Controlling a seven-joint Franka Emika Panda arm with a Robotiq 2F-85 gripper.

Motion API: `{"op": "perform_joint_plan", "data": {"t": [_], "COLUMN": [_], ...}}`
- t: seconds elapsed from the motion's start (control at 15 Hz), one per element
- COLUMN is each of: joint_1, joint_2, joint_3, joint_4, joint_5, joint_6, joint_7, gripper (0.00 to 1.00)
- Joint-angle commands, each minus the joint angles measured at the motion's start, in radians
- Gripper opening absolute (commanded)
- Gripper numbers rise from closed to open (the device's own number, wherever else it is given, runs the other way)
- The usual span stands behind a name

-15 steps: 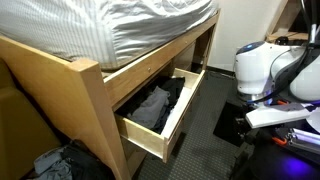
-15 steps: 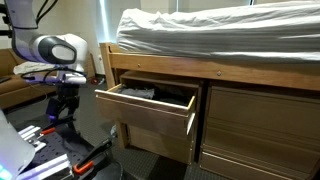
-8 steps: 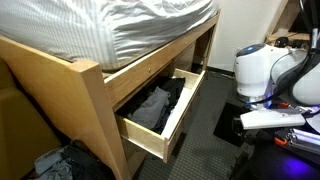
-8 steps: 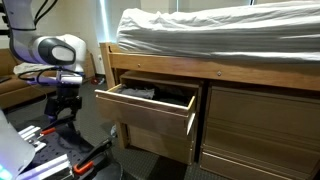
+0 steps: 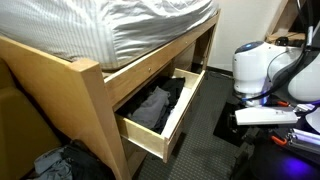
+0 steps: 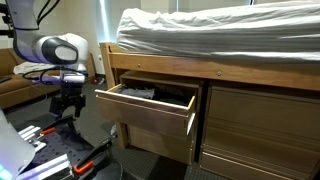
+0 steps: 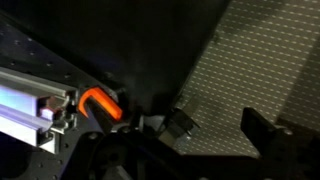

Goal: Close the top bedroom drawer

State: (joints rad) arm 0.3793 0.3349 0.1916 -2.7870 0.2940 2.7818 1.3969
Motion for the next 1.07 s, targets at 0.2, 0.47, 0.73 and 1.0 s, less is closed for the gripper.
{"op": "perform_joint_plan", "data": {"t": [0.2, 0.47, 0.73, 1.0], "joint_1": [0.180, 0.136, 0.076, 0.228], "joint_2": [0.086, 0.096, 0.126, 0.310], "joint_3": [-0.212, -0.163, -0.113, -0.272], "joint_4": [0.020, 0.022, 0.034, 0.104], "joint_5": [-0.177, -0.117, -0.098, -0.095], "joint_6": [0.281, 0.264, 0.267, 0.404], "joint_7": [0.186, 0.148, 0.130, 0.192], "gripper": [1.00, 1.00, 1.00, 1.00]}}
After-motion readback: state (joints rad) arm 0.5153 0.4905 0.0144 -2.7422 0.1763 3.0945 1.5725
